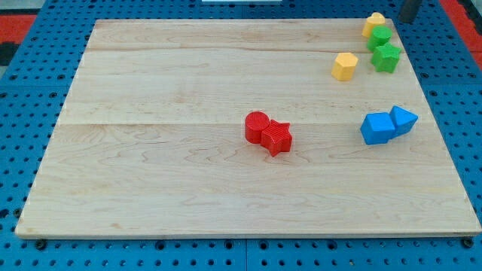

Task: Move the yellow heart to the parallel left of the green star

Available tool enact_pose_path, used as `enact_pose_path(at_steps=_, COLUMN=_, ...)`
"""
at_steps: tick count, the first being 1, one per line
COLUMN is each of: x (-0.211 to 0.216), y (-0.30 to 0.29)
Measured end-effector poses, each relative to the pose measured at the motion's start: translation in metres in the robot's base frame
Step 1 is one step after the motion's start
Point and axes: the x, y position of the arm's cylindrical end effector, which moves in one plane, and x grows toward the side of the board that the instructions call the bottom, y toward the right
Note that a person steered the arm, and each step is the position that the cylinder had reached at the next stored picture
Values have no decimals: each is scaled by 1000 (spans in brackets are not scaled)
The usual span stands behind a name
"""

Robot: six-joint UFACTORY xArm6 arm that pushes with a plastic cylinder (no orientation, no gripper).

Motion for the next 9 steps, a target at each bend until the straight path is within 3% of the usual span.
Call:
enact_pose_path(at_steps=2, x=24, y=-22)
enact_pose_path(at_steps=5, x=0, y=-95)
enact_pose_path(at_steps=9, x=0, y=-132)
